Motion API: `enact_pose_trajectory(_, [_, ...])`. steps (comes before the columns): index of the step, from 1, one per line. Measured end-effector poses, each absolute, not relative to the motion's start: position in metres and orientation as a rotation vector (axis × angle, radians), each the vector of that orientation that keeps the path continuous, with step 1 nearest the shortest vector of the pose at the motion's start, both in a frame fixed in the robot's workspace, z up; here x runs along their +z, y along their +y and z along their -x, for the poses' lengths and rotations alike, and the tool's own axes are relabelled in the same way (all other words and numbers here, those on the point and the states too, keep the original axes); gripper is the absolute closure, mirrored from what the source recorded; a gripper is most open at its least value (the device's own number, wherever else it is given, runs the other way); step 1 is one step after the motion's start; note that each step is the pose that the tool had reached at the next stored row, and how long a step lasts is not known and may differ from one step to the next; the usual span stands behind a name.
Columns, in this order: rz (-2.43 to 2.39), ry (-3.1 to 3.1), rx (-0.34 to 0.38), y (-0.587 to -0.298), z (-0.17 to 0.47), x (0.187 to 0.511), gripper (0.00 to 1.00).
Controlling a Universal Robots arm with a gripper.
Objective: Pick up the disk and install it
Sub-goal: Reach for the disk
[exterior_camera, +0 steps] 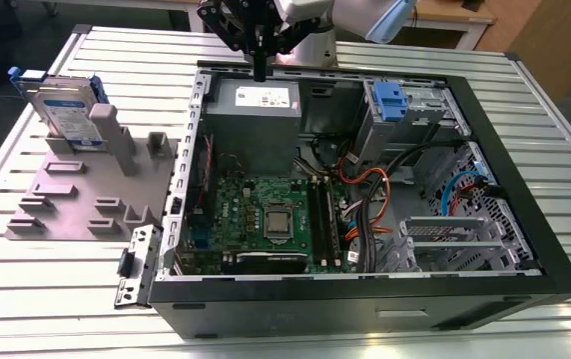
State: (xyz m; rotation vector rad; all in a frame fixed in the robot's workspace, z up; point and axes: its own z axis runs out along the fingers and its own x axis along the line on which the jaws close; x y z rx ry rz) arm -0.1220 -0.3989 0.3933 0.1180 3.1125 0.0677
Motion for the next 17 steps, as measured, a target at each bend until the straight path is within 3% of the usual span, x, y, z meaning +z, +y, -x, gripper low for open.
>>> enact_pose_trajectory(17, [-0.118,3.113,0.068,-0.3989,0.1244,0.3933,0.89])
